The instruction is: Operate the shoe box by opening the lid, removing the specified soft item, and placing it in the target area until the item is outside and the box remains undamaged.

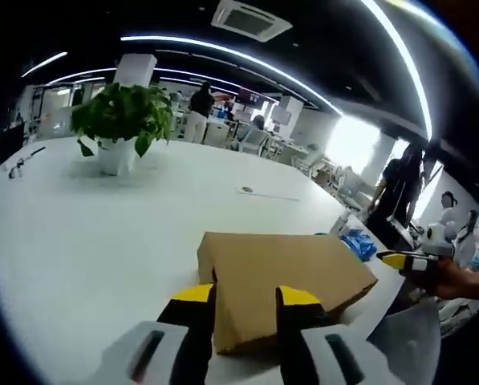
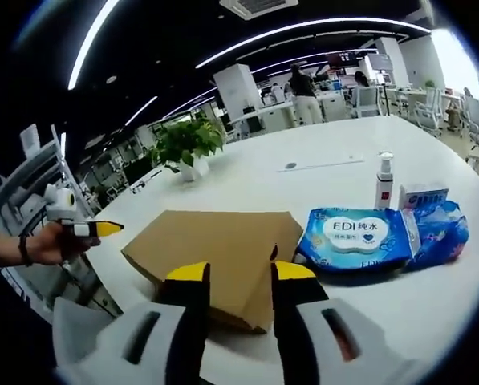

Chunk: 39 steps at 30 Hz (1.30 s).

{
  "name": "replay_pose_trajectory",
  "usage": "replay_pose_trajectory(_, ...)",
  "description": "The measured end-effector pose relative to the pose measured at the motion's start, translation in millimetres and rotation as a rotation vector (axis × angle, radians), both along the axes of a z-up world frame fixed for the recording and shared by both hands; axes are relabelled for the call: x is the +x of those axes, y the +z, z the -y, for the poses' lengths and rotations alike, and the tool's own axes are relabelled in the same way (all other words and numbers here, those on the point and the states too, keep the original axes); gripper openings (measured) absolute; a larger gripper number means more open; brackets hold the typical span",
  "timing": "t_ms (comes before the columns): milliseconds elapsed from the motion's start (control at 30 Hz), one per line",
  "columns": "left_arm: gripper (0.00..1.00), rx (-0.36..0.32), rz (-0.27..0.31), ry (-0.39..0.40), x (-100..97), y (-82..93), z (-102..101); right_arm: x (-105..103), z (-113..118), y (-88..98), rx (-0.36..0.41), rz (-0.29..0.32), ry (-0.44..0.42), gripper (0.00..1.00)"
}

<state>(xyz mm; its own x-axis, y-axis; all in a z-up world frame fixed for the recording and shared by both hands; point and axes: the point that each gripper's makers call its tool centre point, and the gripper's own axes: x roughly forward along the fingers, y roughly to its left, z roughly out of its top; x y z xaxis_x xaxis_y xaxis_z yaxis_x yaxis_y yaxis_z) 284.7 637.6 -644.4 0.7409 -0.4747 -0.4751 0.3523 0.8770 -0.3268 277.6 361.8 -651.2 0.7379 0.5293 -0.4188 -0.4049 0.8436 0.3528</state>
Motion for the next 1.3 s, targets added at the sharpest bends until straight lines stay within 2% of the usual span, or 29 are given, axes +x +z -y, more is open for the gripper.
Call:
replay_pose_trajectory(133, 0.31, 0.009, -0.023, -0.023, 0.1, -9.8, 9.7, -2.5, -1.6, -11.5, 0.002, -0.035, 0.003, 0.35)
replay_pose_trajectory(300, 0.31, 0.021, -0.052, -0.042, -2.0, -21.0, 16.0, -5.5, -3.8, -20.7, 0.004, -0.06, 0.009, 0.35)
replay_pose_trajectory(767, 0.26, 0.083, -0.064, -0.079, -1.3, -32.8, 17.7, -14.9, -13.8, -46.5, -0.038, -0.111, 0.058, 0.27)
replay_pose_trajectory(1167, 0.2, 0.145, -0.051, -0.103, 0.5, -36.9, 14.3, -9.9, -14.4, -50.3, -0.027, -0.107, 0.039, 0.27)
replay_pose_trajectory(1300, 0.19, 0.143, -0.046, -0.099, 0.4, -36.6, 13.8, -4.9, -14.5, -50.3, -0.016, -0.104, 0.018, 0.27)
